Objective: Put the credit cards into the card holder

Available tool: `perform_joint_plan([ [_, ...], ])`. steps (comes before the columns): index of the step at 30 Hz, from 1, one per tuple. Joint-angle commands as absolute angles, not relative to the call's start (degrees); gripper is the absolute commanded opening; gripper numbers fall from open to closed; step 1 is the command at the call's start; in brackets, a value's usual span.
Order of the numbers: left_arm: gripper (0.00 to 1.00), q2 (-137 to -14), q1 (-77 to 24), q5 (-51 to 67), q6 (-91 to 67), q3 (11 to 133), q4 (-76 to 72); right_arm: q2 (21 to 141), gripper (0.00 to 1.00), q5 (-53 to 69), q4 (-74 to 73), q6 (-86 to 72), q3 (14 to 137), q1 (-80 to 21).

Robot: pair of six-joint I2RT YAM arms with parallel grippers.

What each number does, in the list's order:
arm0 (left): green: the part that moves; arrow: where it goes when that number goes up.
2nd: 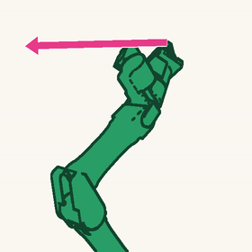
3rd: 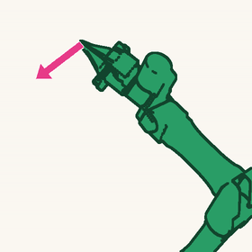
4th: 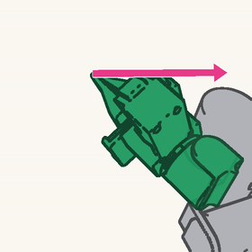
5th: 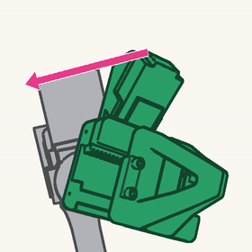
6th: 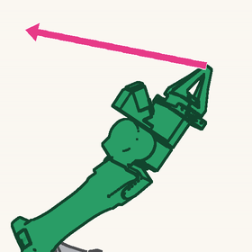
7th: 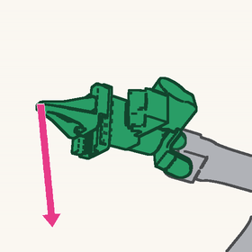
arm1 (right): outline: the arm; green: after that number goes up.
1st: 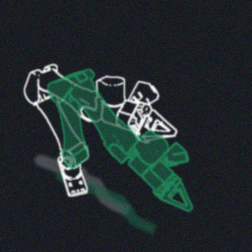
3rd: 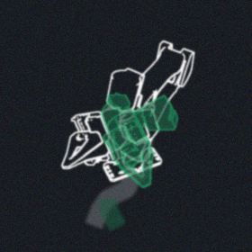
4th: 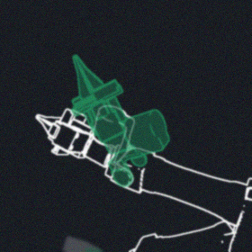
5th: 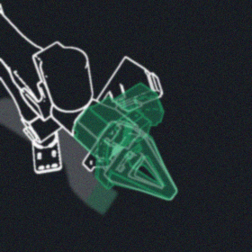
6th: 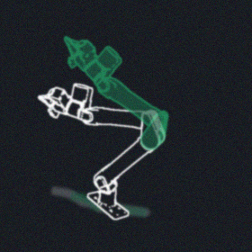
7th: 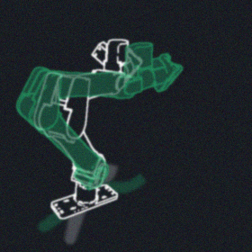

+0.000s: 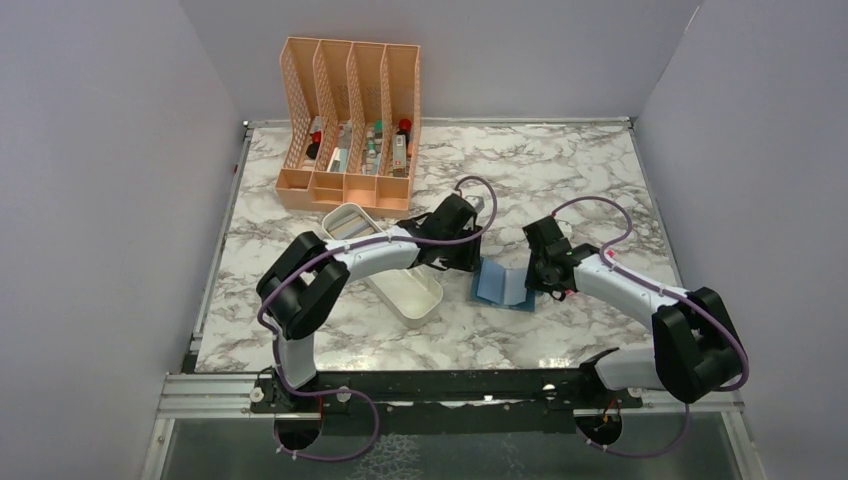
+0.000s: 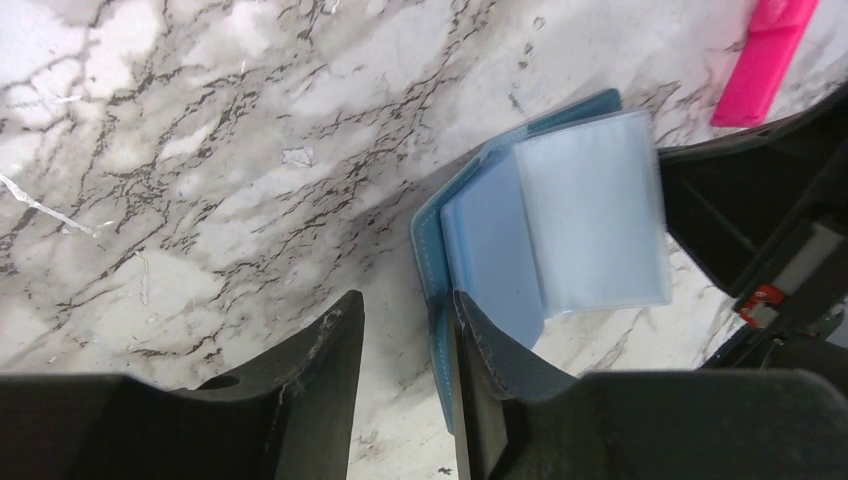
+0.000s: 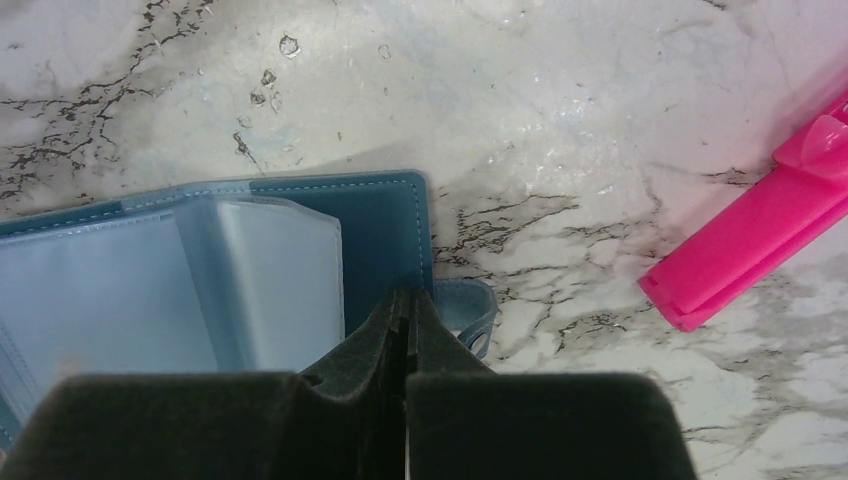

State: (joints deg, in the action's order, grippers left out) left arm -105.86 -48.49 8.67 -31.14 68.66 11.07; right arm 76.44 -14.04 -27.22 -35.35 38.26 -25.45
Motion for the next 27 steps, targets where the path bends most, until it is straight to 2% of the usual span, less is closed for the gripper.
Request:
perform_joint_plan([
  [1, 0.4, -102.0, -48.79, 7.7, -32.52, 71.77, 11.92, 76.01, 0.03, -13.05, -25.8, -34.89, 37.76, -25.82],
  [7, 0.42, -101.26, -49.38, 10.97, -32.8, 73.94, 11.55, 75.68, 0.03, -13.01, -25.62, -34.98, 37.46, -25.82],
  [9, 0.39, -101.04, -49.77, 12.42, -32.7, 73.89, 10.4, 75.54, 0.03, -13.04, -25.68, -34.98, 37.59, -25.82],
  [11, 0.34, -101.9, -49.83, 15.9, -32.9, 73.51, 8.43, 75.58, 0.03, -13.22, -25.74, -34.98, 37.6, -25.84],
  [14, 0.19, -104.22, -49.91, 20.77, -33.92, 72.61, 4.9, 75.53, 0.03, -13.3, -25.81, -35.27, 37.57, -25.84],
  [17, 0.12, -107.04, -49.96, 23.67, -34.35, 71.98, 2.23, 75.15, 0.03, -13.36, -25.97, -35.5, 37.64, -25.8],
  [21, 0.11, -110.36, -50.26, 25.47, -34.37, 72.29, 0.61, 74.06, 0.03, -13.77, -27.21, -35.36, 38.28, -25.84],
  [27, 0.11, -114.41, -51.43, 25.86, -35.47, 74.16, 0.01, 70.89, 0.1, -13.27, -30.02, -34.87, 40.28, -25.84],
])
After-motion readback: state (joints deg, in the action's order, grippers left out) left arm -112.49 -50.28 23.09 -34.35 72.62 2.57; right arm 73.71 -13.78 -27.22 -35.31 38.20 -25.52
